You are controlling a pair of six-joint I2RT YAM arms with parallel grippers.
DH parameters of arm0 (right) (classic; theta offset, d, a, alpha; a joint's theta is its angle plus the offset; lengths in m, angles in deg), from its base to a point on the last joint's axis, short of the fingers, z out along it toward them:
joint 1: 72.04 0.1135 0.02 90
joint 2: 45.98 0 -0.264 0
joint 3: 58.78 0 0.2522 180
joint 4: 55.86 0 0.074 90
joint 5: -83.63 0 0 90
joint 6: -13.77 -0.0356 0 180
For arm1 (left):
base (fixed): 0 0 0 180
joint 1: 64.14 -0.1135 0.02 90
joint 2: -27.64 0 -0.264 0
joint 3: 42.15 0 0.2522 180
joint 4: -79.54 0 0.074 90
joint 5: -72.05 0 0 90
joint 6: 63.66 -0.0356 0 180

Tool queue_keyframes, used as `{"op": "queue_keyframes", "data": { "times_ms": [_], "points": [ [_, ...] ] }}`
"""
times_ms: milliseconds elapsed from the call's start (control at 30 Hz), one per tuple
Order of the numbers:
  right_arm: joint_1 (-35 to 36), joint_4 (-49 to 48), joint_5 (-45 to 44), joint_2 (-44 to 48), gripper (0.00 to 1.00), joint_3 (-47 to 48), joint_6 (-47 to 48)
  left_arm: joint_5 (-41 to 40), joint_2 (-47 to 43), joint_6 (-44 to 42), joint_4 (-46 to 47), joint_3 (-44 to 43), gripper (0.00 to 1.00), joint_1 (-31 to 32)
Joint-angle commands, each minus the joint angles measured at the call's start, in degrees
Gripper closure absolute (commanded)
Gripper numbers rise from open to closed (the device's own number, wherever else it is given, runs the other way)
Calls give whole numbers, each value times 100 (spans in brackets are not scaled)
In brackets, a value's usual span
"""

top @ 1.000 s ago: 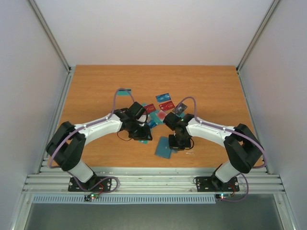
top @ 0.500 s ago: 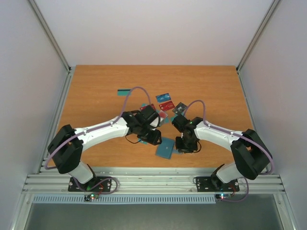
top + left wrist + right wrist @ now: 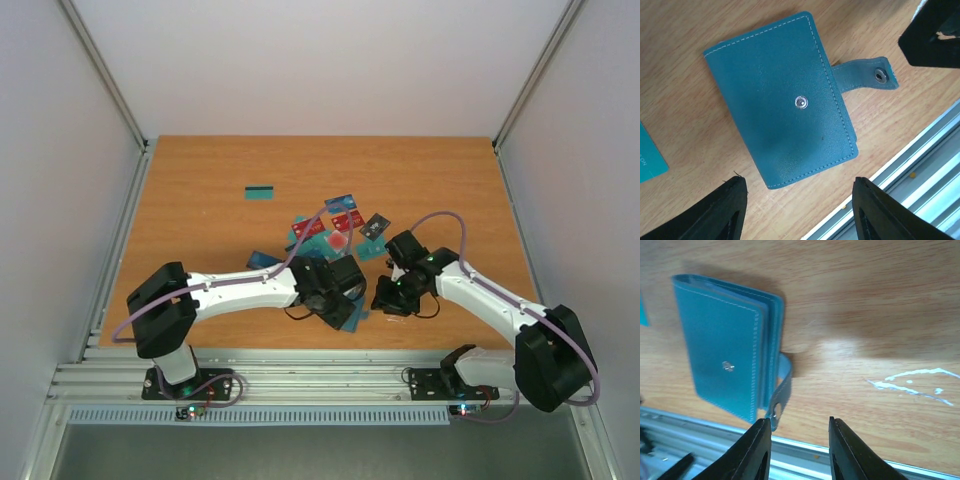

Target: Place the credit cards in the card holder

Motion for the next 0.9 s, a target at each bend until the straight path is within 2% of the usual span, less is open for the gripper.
{"op": "queue_keyframes", "data": {
  "times_ms": [0, 433, 700, 867],
  "points": [
    [-141, -285, 787, 224, 66, -65, -120, -264, 243, -132, 196, -207, 40, 86],
    [-145, -738, 1123, -480, 59, -131, -96, -294, 916, -220, 333, -469, 33, 321],
    [-188, -1331, 1588, -829, 60, -297, -207, -153, 721, -164, 824, -69, 29, 321],
    [-404, -1488, 1838, -551, 56, -408, -326, -255, 290, -37, 1112, 359, 32, 321]
  ]
}}
